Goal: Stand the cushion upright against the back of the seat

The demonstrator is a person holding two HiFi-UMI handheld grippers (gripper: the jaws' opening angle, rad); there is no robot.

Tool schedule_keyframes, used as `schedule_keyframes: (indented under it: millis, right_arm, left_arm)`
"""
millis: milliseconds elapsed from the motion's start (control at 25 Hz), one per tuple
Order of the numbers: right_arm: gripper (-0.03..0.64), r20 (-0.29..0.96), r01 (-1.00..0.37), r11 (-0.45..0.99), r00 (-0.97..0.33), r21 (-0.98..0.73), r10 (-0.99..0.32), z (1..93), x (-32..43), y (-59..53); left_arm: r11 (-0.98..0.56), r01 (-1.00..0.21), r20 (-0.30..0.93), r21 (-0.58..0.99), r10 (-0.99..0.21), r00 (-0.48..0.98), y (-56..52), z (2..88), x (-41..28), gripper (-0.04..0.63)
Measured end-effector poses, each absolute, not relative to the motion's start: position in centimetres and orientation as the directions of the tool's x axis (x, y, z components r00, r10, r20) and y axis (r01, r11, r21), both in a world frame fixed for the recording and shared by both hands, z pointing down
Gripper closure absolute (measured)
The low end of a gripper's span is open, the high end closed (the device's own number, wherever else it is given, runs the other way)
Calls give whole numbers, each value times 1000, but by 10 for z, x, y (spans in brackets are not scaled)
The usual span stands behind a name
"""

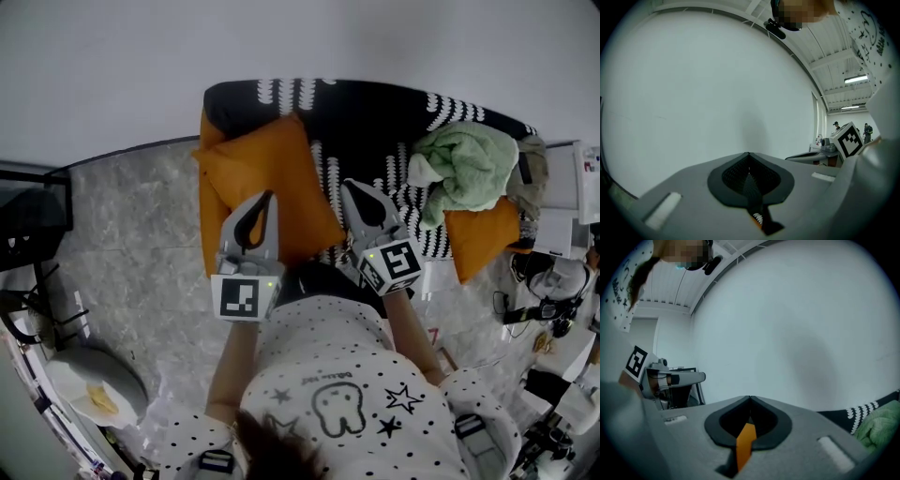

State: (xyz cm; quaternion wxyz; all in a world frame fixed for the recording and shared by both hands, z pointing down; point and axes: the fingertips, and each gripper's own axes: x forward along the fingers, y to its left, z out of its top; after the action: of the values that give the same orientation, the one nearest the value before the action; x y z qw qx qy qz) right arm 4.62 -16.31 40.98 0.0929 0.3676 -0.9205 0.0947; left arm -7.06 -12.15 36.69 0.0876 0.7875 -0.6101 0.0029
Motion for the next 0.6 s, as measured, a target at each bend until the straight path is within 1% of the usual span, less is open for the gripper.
schedule_keyframes:
  millis: [40, 120, 320, 600]
  right_arm:
    - [617, 245, -697, 710, -710, -104, -661, 412, 47, -167]
    - [581, 255, -696, 710, -709, -104, -658, 417, 49, -174]
    - [567, 287, -687, 719, -713, -106, -639, 435, 45, -194]
    - [536, 343, -644, 756, -740, -115, -578, 469, 17, -225]
  left_arm:
    - [-239, -961, 111, 138, -961, 255, -123, 368, -71, 604]
    - [-235, -961, 114, 146, -961, 252, -125, 370, -70, 604]
    - [-223, -964, 122, 148, -963, 241, -134, 377, -72, 604]
    - [-178, -969, 132, 171, -971, 202, -150, 385, -83, 604]
